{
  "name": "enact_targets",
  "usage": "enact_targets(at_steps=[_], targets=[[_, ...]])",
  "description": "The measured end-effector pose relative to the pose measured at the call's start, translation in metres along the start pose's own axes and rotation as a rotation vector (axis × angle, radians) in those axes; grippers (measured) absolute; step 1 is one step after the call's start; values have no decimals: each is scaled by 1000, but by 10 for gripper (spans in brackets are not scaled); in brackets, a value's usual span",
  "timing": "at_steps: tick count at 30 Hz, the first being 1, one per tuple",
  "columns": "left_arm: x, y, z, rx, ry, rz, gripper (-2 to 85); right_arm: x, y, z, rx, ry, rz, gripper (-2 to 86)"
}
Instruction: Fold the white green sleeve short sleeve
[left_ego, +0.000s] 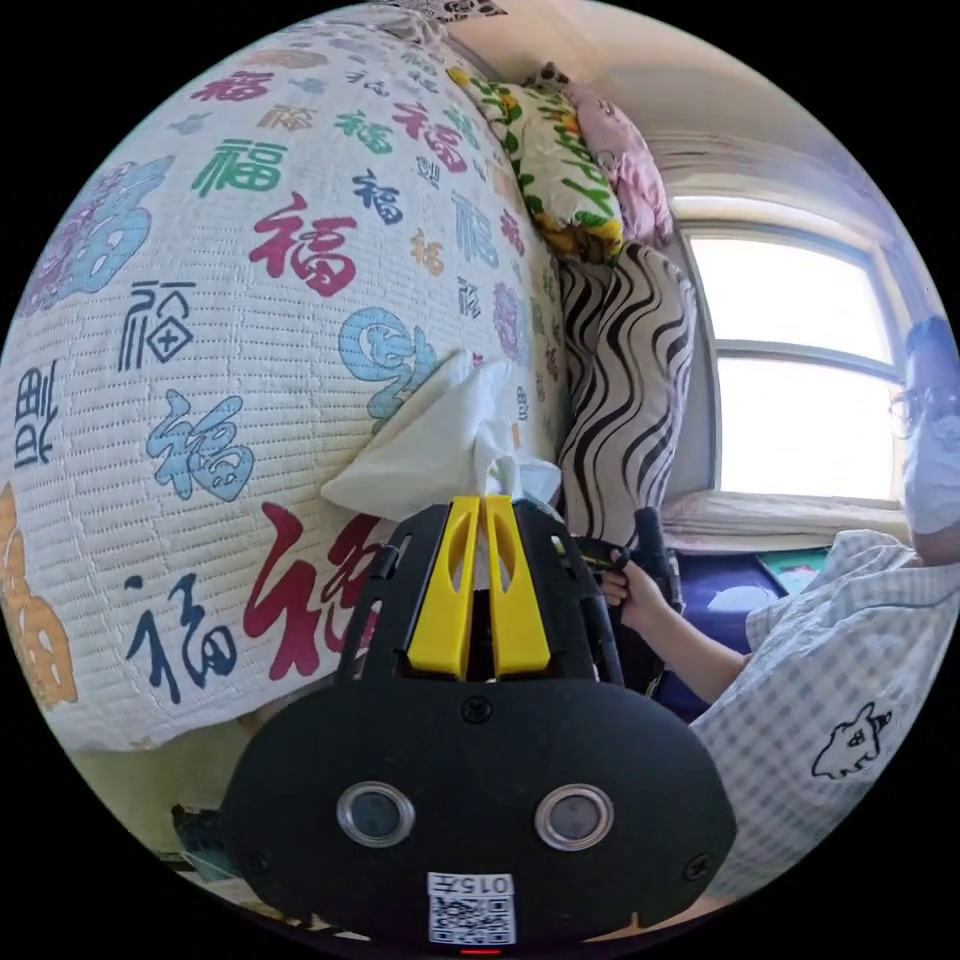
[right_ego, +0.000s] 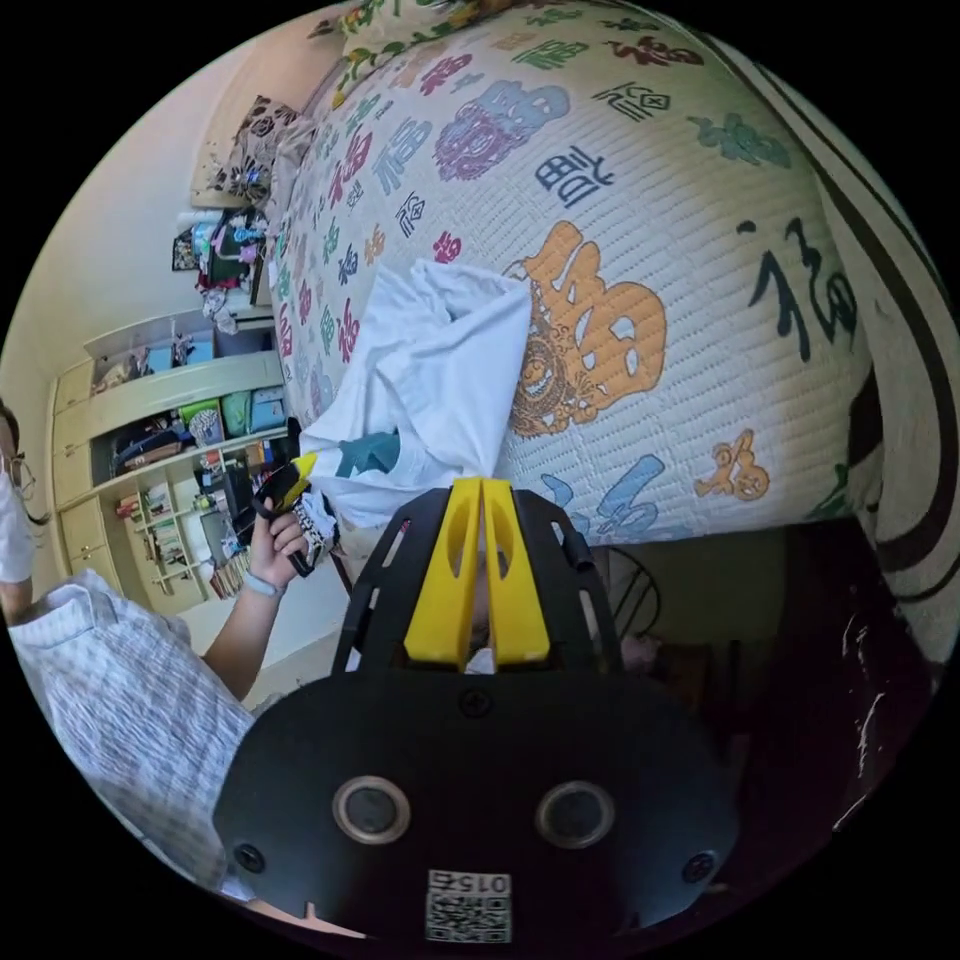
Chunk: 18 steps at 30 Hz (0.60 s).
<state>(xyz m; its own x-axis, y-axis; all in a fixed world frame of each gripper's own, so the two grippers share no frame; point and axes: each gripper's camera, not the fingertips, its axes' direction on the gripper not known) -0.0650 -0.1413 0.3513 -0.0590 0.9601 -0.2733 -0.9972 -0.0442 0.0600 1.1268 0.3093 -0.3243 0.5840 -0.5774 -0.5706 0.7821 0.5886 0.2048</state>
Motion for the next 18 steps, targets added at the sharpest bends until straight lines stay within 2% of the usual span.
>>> enact_targets(at_steps=[4, 7, 10, 15, 17, 18], targets=[[-10, 13, -32, 103, 28, -47, -9, 9, 21, -24, 102, -111, 66, -7], [-16, 5, -57, 229, 168, -39, -9, -5, 18, -50, 206, -249, 20, -7], [-2, -28, -82, 375, 310, 60, -9, -46, -4, -85, 274, -316, -150, -7], [72, -57, -144, 496, 509, 442, -9, -135, 6, -184, 398, -494, -530, -7], [86, -42, -164, 482, 481, 535, -9, -167, 23, -208, 367, -438, -669, -7], [85, -28, -172, 457, 413, 539, -8, -183, 32, -208, 282, -354, -698, -7]])
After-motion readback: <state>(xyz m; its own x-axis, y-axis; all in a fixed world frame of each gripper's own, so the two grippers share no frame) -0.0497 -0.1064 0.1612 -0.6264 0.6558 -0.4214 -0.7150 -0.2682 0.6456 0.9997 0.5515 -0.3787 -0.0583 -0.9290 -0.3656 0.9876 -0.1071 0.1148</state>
